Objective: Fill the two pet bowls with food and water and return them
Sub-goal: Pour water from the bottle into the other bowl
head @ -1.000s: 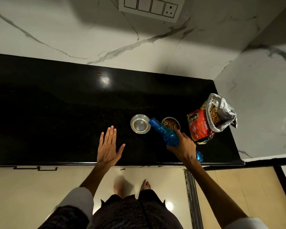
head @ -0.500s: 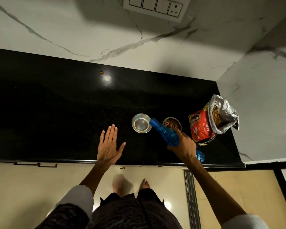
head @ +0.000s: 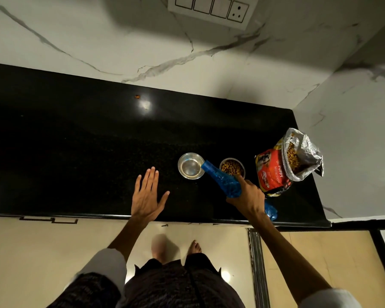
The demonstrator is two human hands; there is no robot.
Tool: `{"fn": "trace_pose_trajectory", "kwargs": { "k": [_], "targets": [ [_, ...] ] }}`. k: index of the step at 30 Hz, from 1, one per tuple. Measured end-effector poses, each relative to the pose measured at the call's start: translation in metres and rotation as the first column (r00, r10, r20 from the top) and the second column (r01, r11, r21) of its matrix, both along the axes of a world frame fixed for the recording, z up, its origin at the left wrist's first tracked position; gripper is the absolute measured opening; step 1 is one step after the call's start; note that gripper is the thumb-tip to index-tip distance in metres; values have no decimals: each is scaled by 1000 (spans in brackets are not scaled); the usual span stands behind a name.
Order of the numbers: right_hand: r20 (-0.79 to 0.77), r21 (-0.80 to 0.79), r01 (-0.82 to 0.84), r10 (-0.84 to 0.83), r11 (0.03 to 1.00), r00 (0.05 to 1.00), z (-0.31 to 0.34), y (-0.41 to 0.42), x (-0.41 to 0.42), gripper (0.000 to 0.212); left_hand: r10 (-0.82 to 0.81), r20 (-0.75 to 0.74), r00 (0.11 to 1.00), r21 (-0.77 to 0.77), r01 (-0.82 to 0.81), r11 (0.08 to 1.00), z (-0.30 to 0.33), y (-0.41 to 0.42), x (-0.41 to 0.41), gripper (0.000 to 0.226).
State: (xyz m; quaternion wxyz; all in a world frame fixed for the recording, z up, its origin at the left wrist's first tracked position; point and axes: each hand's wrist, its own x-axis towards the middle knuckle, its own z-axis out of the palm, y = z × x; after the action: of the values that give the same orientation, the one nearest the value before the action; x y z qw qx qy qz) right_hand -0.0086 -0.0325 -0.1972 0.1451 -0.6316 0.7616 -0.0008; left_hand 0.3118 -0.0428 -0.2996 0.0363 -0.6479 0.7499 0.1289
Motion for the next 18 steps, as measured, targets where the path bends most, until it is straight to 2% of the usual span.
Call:
{"fn": "trace_pose_trajectory", "kwargs": {
  "k": [6, 10, 18],
  "targets": [
    [-5, -1, -1, 1, 1000, 1000, -2, -1, 2, 89, -6, 41, 999, 1, 6, 1000, -1, 0, 0, 85],
    [-14, 9, -4, 4, 1000, 1000, -4, -2, 4, 89, 0, -15, 1000, -14, 0, 1000, 0, 0, 0, 85],
    [-21, 17, -7, 8, 1000, 1000, -7, -3, 5, 90, -5, 46, 999, -2, 6, 1000, -1, 0, 1, 85]
  ]
}}
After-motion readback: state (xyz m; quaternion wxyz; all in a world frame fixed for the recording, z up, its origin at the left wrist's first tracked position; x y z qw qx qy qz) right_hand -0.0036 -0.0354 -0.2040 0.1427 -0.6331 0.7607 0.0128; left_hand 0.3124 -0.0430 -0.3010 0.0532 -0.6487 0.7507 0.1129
